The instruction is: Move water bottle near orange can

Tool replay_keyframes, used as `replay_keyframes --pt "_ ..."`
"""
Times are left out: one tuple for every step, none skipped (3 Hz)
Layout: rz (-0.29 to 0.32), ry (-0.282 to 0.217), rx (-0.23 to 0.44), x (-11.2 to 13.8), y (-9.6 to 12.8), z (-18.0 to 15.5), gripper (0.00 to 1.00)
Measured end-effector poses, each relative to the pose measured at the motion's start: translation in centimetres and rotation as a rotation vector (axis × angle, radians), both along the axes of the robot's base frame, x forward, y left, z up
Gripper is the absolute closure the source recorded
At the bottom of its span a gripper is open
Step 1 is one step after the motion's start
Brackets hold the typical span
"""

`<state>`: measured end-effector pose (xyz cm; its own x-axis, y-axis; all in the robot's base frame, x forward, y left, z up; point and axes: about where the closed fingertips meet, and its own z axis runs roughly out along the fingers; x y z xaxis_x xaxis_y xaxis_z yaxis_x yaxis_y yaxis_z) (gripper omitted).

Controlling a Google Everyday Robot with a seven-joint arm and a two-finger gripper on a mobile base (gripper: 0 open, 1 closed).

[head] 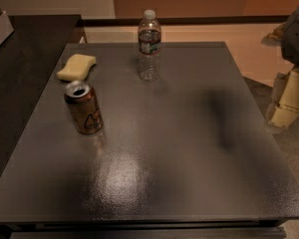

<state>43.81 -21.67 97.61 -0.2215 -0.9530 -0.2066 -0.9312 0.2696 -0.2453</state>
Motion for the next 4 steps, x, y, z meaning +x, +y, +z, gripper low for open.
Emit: replay_keyframes --pt "0.01 -0.001 0.003 0.5 0.2 0.1 0.0" --pt "0.01 -0.015 0.057 3.5 1.4 -0.9 0.0" --pt "0.003 -0.044 0.129 7.8 3.3 -2.8 0.0" --pt "-0.013 -0.083 0.198 12.3 5.9 -4.6 0.0"
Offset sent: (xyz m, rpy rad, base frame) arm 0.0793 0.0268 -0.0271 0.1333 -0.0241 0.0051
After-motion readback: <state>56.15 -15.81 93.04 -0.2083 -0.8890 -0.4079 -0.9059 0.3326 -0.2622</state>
